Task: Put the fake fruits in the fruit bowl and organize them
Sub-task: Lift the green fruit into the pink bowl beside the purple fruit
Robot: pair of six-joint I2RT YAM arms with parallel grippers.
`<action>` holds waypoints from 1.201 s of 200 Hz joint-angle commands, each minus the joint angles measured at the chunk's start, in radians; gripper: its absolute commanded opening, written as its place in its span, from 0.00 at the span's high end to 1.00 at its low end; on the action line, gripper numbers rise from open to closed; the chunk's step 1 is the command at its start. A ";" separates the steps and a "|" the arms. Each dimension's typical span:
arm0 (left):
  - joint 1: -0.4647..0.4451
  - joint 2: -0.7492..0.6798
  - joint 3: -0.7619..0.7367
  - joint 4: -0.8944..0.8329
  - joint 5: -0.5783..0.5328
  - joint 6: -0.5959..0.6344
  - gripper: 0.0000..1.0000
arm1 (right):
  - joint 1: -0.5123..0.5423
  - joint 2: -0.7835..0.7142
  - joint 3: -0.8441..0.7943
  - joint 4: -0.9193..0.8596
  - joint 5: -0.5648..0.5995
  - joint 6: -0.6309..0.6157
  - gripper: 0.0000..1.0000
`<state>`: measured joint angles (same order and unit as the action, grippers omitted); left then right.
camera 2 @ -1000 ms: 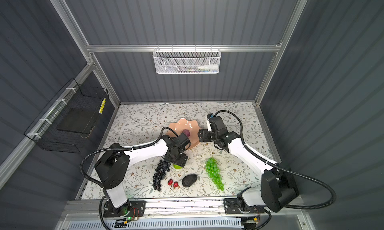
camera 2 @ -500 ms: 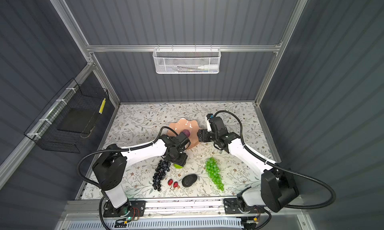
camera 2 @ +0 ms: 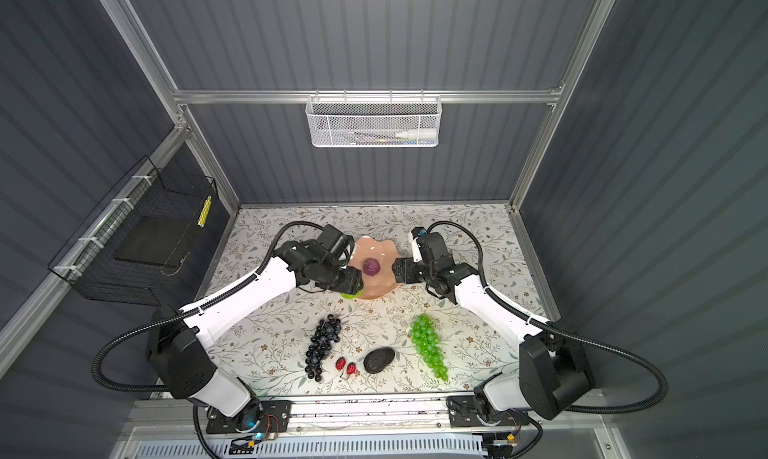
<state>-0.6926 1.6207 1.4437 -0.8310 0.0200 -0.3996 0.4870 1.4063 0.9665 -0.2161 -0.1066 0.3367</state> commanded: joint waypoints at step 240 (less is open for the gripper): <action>0.067 0.531 0.283 0.222 -0.184 0.087 0.43 | 0.055 -0.049 -0.004 -0.062 0.002 -0.037 0.16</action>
<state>-0.6331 2.1380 1.7332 -0.6415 -0.1898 -0.3244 0.5327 1.3632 0.9730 -0.2623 -0.1051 0.3065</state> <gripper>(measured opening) 0.660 0.839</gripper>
